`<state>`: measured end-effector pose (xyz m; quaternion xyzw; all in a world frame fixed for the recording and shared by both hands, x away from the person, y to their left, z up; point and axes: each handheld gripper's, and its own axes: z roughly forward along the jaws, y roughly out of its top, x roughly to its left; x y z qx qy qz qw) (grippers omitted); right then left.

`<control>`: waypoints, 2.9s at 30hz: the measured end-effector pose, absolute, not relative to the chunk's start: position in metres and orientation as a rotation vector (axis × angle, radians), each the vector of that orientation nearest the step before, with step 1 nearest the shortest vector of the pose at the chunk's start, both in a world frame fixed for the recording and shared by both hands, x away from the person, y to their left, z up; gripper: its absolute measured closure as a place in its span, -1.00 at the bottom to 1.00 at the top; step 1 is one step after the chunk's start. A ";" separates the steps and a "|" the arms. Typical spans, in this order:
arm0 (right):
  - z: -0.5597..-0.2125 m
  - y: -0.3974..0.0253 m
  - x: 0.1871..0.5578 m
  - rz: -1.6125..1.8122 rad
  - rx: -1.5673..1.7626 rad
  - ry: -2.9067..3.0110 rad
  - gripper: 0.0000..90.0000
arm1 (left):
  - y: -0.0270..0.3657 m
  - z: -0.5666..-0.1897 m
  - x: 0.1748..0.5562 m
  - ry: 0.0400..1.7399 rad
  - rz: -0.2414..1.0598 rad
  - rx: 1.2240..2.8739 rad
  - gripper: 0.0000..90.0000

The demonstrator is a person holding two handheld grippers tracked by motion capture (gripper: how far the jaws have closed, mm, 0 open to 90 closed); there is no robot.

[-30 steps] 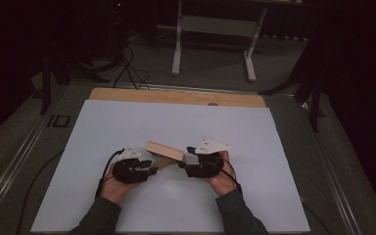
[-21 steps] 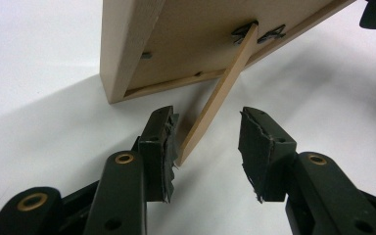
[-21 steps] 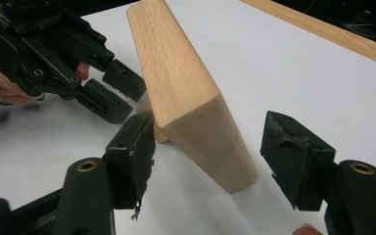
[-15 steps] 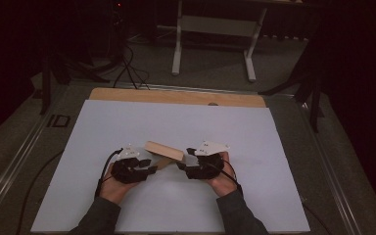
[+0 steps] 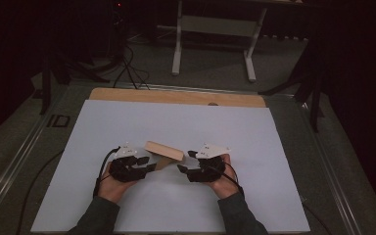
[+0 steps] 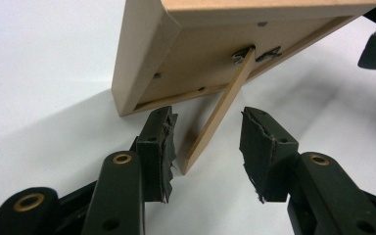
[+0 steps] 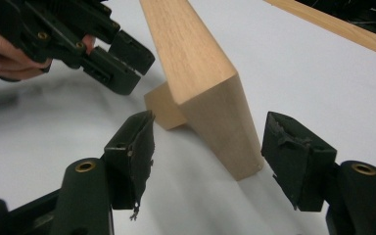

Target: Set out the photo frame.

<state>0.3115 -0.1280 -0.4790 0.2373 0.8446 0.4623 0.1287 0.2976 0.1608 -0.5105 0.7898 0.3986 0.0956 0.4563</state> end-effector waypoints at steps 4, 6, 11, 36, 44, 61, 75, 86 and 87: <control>-0.480 -0.130 0.310 1.336 0.682 2.468 -0.19 | 0.162 -0.508 0.297 0.979 0.248 1.940 0.24; -0.480 -0.132 0.310 1.328 0.683 2.471 -0.17 | 0.162 -0.506 0.297 0.983 0.256 1.931 0.24; -0.482 -0.138 0.313 1.318 0.670 2.495 -0.11 | 0.163 -0.500 0.294 0.973 0.281 1.923 0.30; -0.482 -0.143 0.330 1.364 0.918 2.295 0.96 | 0.155 -0.493 0.295 0.995 0.379 1.894 0.82; -0.480 -0.126 0.341 1.432 0.906 2.284 0.99 | 0.154 -0.494 0.298 0.998 0.383 1.914 0.99; -0.482 -0.121 0.338 1.420 0.872 2.325 0.99 | 0.147 -0.496 0.307 1.020 0.373 1.928 0.99; -0.481 -0.119 0.332 1.415 0.843 2.343 0.99 | 0.141 -0.494 0.305 1.000 0.365 1.927 0.99; -0.481 -0.115 0.325 1.400 0.808 2.359 0.99 | 0.135 -0.490 0.301 0.966 0.355 1.934 0.99; -0.481 -0.114 0.324 1.400 0.806 2.361 0.99 | 0.135 -0.490 0.301 0.966 0.355 1.934 0.99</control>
